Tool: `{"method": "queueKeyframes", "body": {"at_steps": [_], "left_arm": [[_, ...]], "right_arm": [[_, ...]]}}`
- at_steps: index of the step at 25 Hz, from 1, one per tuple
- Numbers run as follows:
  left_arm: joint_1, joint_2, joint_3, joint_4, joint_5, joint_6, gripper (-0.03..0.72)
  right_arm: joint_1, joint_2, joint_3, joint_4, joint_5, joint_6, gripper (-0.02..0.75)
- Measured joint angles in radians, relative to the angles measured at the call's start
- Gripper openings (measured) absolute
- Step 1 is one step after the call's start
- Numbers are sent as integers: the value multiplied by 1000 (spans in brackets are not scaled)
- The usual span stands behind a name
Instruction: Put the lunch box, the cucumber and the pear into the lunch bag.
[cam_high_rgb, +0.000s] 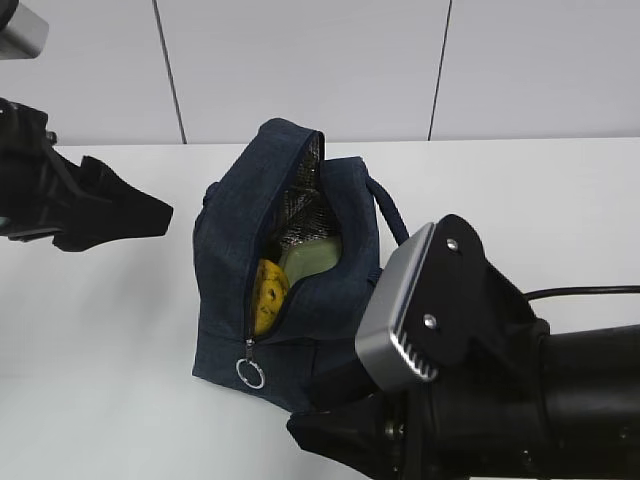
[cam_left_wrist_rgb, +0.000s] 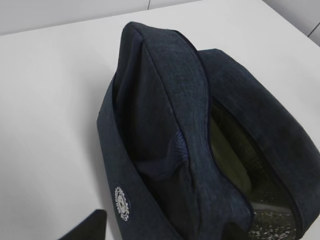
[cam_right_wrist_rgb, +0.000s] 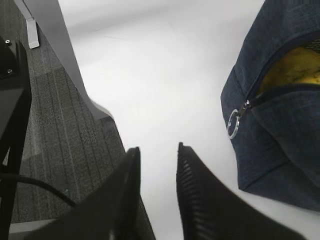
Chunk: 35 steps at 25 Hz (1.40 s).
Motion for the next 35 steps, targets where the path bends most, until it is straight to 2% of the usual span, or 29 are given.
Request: {"method": "queueKeyframes", "body": {"at_steps": [8, 14, 15, 18, 23, 25, 30, 32, 35], "left_arm": [[0, 0, 0, 0, 0, 0, 414], [0, 0, 0, 0, 0, 0, 414], [0, 0, 0, 0, 0, 0, 414], [0, 0, 0, 0, 0, 0, 414], [0, 0, 0, 0, 0, 0, 414], [0, 0, 0, 0, 0, 0, 414], [0, -1, 0, 0, 0, 0, 414], [0, -1, 0, 0, 0, 0, 414], [0, -1, 0, 0, 0, 0, 414]], "right_arm": [[-56, -1, -13, 0, 23, -6, 208], [-59, -1, -13, 0, 31, -7, 208], [-59, -1, -13, -28, 31, 8, 207], [-59, -1, -23, -240, 23, 163, 208], [-59, -5, -72, -969, -82, 972, 207], [-59, -16, -74, -1136, -128, 1201, 207], [31, -38, 13, -1386, -332, 1496, 207], [82, -49, 90, -1568, -458, 1690, 207], [107, -55, 199, -1865, -674, 1987, 207]]}}
